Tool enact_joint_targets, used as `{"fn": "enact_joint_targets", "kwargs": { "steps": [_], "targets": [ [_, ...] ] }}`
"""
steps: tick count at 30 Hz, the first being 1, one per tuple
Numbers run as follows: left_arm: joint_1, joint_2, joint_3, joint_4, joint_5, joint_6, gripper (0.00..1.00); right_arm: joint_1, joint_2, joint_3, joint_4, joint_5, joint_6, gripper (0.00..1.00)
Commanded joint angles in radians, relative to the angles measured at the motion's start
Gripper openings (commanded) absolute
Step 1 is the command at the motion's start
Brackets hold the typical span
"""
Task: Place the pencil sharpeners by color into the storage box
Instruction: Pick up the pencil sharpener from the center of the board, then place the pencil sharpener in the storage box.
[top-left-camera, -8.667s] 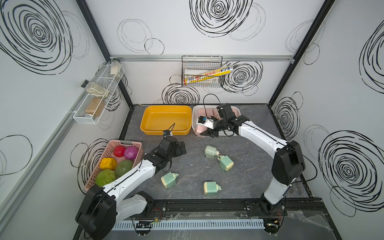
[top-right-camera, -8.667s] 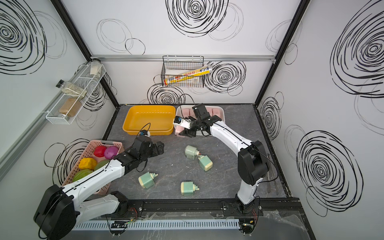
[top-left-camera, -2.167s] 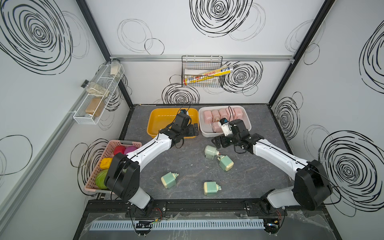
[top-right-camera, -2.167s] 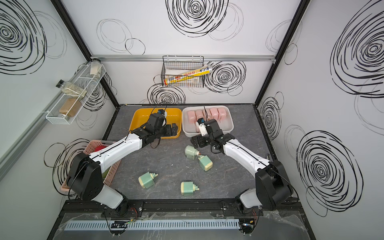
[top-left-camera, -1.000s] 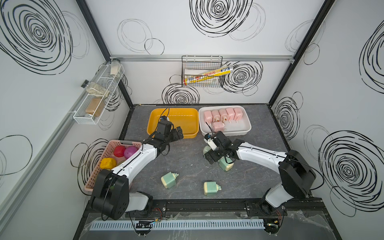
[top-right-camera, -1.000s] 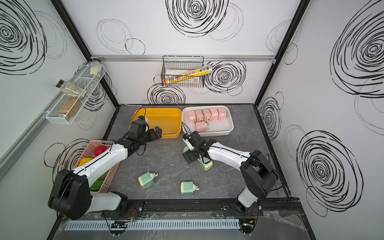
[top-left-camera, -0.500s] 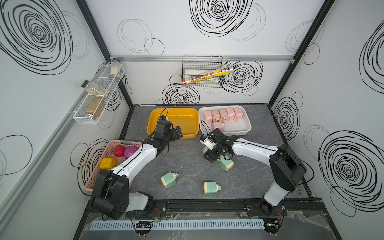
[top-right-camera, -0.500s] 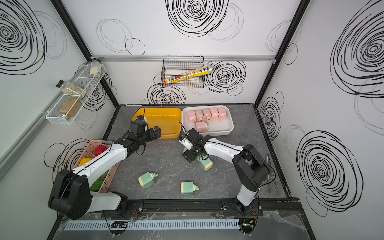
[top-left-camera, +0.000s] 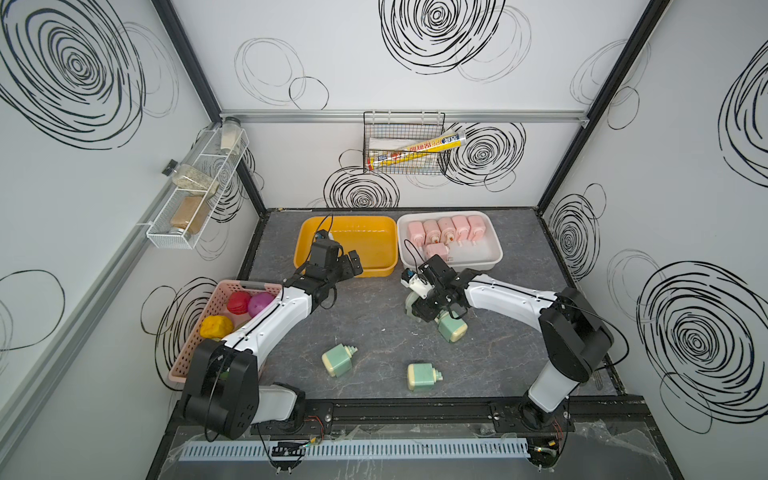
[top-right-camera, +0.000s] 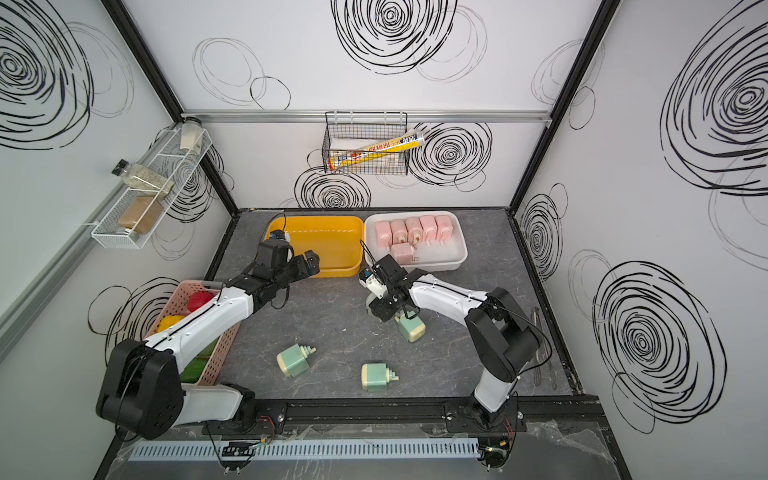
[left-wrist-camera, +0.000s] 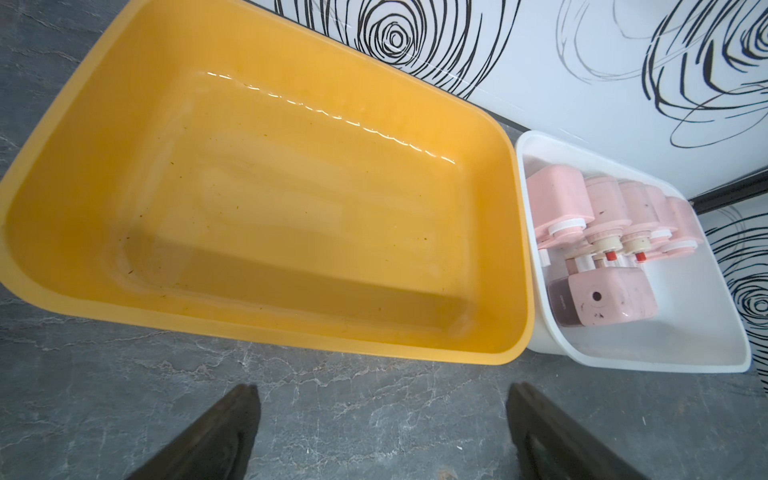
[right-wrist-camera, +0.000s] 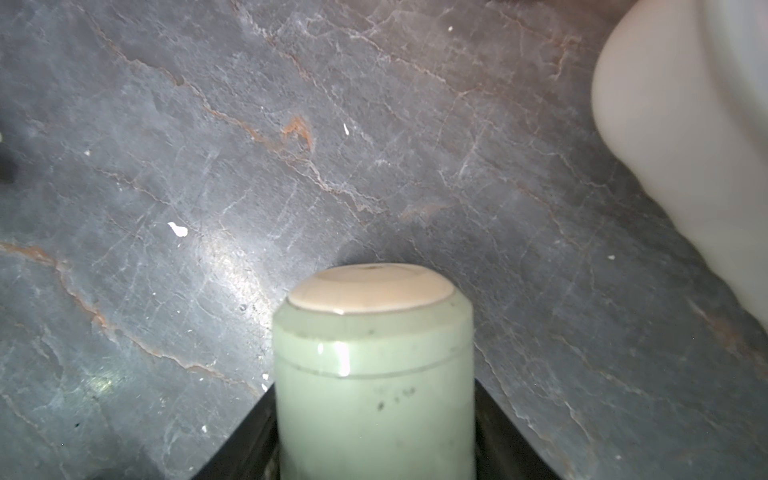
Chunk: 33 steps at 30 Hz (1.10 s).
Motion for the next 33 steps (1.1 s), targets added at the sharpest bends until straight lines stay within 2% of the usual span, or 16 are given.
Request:
{"fn": "enact_joint_targets", "kwargs": {
  "steps": [1, 4, 5, 6, 12, 16, 23, 28, 33],
  "targets": [
    [0.025, -0.013, 0.021, 0.05, -0.013, 0.007, 0.99, -0.003, -0.04, 0.048, -0.027, -0.025, 0.01, 0.38],
    [0.068, 0.005, 0.051, 0.062, -0.004, 0.004, 0.99, -0.005, -0.051, 0.1, -0.038, -0.056, 0.016, 0.16],
    [0.085, 0.015, 0.066, 0.066, -0.002, 0.004, 0.99, -0.005, -0.052, 0.126, -0.043, -0.072, 0.019, 0.03],
    [0.102, 0.028, 0.084, 0.067, -0.003, 0.003, 0.99, -0.006, -0.053, 0.148, -0.043, -0.082, 0.03, 0.0],
    [0.206, 0.125, 0.18, 0.077, 0.01, 0.012, 0.99, -0.013, -0.038, 0.24, 0.058, -0.185, 0.116, 0.0],
    [0.278, 0.218, 0.263, 0.053, 0.027, 0.035, 0.99, -0.011, 0.049, 0.359, 0.11, -0.227, 0.213, 0.0],
    [0.377, 0.365, 0.36, 0.058, 0.07, 0.062, 0.99, -0.02, 0.267, 0.556, 0.169, -0.032, 0.381, 0.0],
    [0.419, 0.459, 0.429, 0.043, 0.096, 0.096, 0.99, -0.021, 0.443, 0.759, 0.082, 0.028, 0.419, 0.0],
    [0.436, 0.55, 0.493, 0.022, 0.091, 0.111, 0.99, -0.012, 0.585, 0.95, -0.048, 0.166, 0.5, 0.0]
  ]
}}
